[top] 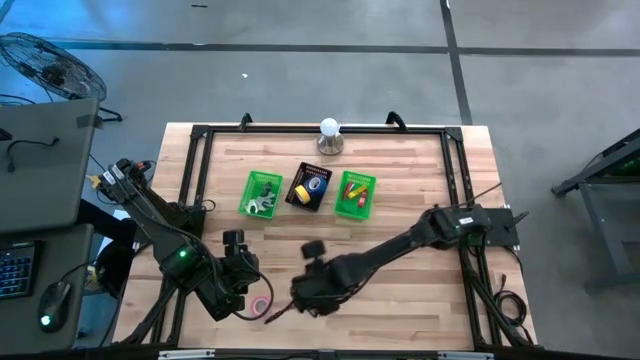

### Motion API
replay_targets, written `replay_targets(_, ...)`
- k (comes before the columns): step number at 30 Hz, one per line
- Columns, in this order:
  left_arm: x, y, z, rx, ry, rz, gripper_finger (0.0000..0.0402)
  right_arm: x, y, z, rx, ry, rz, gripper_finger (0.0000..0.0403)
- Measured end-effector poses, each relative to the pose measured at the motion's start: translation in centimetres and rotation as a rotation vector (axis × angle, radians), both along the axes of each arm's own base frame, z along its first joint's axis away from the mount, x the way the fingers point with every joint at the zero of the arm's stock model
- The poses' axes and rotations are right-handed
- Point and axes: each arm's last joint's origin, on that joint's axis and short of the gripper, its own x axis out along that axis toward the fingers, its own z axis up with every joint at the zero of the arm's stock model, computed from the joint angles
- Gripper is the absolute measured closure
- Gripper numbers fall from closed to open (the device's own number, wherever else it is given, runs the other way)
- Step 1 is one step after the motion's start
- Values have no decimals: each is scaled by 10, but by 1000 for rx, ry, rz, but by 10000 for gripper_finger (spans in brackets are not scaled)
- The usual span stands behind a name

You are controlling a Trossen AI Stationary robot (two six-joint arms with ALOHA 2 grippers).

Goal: Pick and place Stapler, Stapler remover, tape
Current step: Put the red stapler into the right green bin

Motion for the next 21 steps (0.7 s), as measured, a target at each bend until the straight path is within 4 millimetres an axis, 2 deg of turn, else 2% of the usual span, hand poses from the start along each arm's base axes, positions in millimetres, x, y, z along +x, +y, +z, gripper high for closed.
replay_targets(4, 0, 0, 0, 0, 1, 0, 188, -32, -19, 43, -235, 5, -159, 356)
replay_targets(7, 0, 0, 0, -1, 4, -1, 188, -58, -41, 85, -340, -37, -296, 356)
replay_targets(10, 0, 0, 0, -4, 8, -2, 188, -77, -70, 118, -357, -78, -437, 356)
replay_targets(13, 0, 0, 0, -6, 5, -2, 188, -86, -101, 139, -322, -126, -525, 356)
replay_targets(15, 0, 0, 0, -9, 4, 3, 188, -91, -124, 143, -285, -120, -568, 356)
replay_targets(17, 0, 0, 0, -13, 3, 9, 188, -96, -147, 138, -254, -90, -621, 356)
replay_targets(21, 1, -1, -3, -12, 10, 19, 188, -104, -187, 105, -196, -34, -707, 356)
